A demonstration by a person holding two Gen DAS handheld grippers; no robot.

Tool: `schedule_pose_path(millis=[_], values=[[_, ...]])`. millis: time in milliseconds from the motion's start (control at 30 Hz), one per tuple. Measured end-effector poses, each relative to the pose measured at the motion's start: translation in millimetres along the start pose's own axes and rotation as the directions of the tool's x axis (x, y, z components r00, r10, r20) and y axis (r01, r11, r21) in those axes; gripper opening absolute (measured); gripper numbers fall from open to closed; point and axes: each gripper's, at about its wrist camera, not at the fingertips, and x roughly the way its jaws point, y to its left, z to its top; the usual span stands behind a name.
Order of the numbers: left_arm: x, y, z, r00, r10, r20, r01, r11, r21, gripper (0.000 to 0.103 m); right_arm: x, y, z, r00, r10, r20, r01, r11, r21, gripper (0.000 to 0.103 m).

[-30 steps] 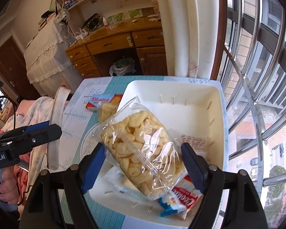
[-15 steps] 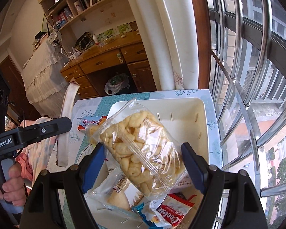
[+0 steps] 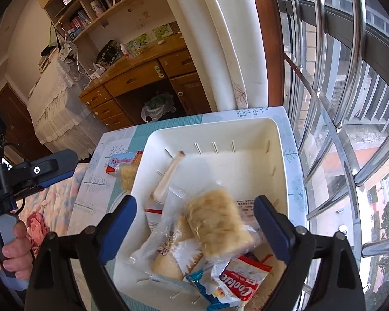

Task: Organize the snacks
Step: 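Lower the puffed-snack bag into the tray with the right gripper while the left drops the wafer bar in, then withdraw both grippers from the tray toward the remaining snacks on the table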

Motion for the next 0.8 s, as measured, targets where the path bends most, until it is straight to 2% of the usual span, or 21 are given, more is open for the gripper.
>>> schedule_pose_path(millis=[267, 533, 800], values=[[-36, 19, -17, 0.999, 0.018, 0.040, -0.016, 0.999, -0.036, 0.083, -9, 15, -1, 0.999, 0.030, 0.021, -0.031, 0.999, 0.011, 0.094], [-78, 49, -42, 0.997, 0.046, 0.061, -0.042, 0.997, -0.068, 0.085, -10, 40, -15, 0.997, 0.083, -0.004, -0.082, 0.995, 0.050, 0.094], [-110, 86, -62, 0.996, 0.084, 0.033, -0.081, 0.993, -0.083, 0.085, -9, 80, -27, 0.996, 0.086, -0.022, -0.085, 0.994, 0.068, 0.094]])
